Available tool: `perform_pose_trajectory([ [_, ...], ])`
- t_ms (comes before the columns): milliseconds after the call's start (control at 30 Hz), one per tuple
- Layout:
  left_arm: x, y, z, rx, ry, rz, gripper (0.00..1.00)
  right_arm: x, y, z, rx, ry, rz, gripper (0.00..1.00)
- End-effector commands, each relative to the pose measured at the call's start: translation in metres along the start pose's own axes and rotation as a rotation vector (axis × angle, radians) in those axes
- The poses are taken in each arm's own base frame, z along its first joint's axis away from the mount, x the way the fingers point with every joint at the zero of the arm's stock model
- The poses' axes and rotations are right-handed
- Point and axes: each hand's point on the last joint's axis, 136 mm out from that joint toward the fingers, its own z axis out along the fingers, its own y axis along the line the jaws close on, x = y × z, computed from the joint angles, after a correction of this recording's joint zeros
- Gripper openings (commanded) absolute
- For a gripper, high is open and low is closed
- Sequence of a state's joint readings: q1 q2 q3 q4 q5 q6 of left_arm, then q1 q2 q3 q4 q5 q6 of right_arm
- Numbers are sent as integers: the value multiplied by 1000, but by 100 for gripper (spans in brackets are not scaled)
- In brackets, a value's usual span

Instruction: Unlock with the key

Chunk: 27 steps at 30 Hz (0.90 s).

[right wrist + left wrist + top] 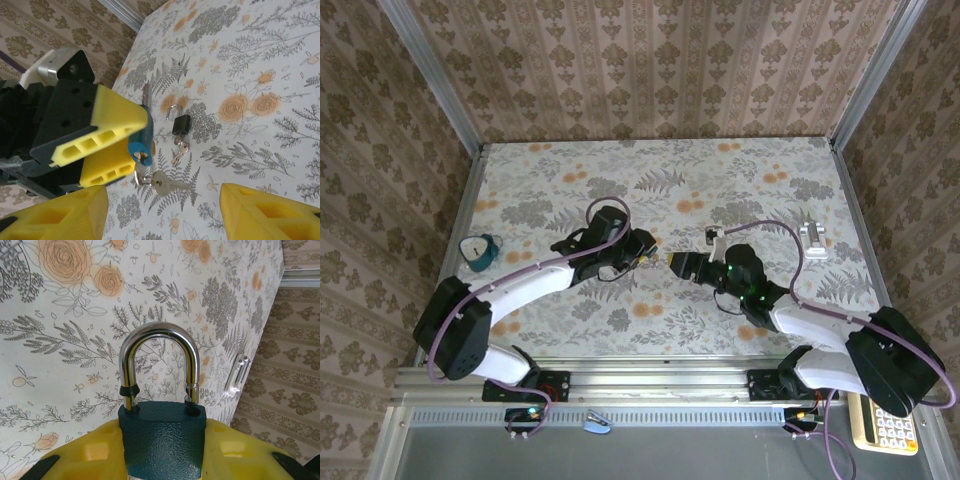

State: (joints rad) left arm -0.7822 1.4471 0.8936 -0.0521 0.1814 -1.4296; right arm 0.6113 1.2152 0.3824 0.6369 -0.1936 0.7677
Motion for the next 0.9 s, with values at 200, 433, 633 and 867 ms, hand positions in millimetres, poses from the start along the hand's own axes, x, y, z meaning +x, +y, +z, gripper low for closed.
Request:
perform_pose_trajectory([
  [200,7,-49,-2,124,29,-4,22,-18,22,17,-102,-86,-50,58],
  [433,15,-53,1,133,48,2,22,-12,17,30,-97,-73,-30,53],
  [633,24,-56,6,142,72,5,22,-15,14,33,-74,-95,-34,47],
  [867,29,-60,8,164,87,7,23,-14,7,36,-43,-98,-36,16],
])
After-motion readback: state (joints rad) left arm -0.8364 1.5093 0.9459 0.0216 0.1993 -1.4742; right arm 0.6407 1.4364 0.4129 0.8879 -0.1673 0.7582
